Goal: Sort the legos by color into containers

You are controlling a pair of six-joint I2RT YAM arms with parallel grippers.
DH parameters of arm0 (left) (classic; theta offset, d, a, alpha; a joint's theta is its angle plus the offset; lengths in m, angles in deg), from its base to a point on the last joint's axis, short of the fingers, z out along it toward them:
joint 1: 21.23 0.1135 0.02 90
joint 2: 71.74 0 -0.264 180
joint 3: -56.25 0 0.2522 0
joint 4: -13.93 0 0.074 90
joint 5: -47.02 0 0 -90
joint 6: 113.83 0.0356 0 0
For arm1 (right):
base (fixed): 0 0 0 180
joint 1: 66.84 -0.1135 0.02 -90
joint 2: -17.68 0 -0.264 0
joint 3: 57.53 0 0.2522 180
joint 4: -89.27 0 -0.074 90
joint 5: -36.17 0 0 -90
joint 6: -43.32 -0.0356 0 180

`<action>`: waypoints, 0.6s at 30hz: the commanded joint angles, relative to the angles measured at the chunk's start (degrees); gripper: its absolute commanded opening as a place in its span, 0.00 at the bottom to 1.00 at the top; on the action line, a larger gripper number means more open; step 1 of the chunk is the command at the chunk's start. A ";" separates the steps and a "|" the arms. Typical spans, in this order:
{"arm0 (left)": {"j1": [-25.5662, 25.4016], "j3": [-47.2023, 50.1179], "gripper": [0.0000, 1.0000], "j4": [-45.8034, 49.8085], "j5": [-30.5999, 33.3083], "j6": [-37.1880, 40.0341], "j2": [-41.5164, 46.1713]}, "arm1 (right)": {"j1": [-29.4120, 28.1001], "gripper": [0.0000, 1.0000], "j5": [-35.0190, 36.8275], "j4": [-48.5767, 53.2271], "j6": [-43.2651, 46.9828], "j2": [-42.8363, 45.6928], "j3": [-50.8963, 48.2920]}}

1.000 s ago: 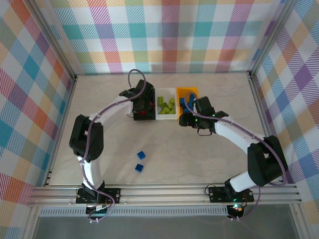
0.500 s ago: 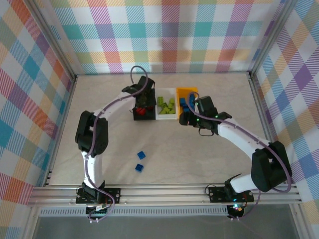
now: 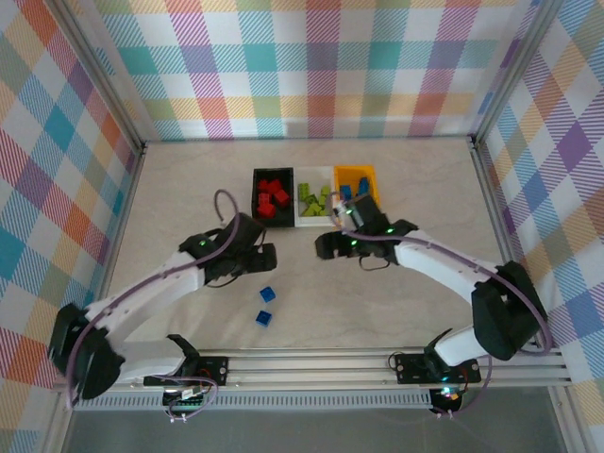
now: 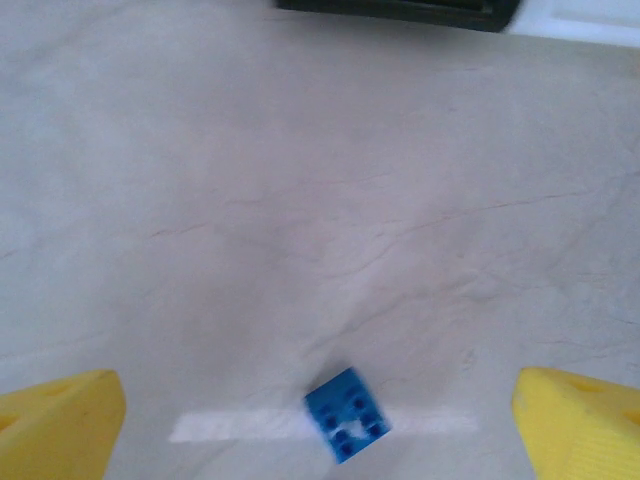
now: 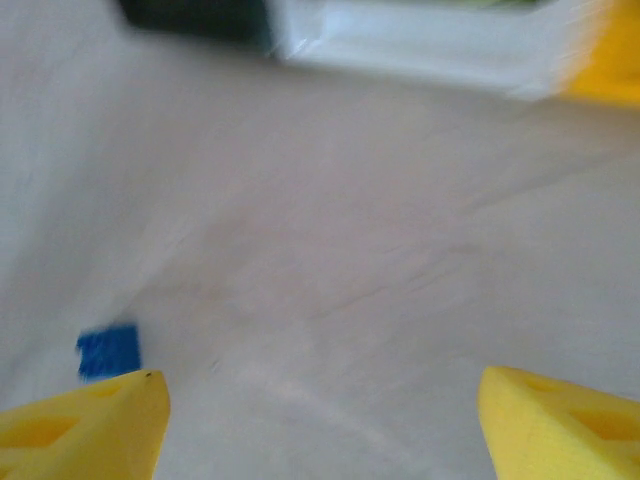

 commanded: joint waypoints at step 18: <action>2.42 4.05 1.00 12.65 14.09 -6.81 18.48 | -24.52 0.77 13.60 3.99 2.74 -28.81 21.07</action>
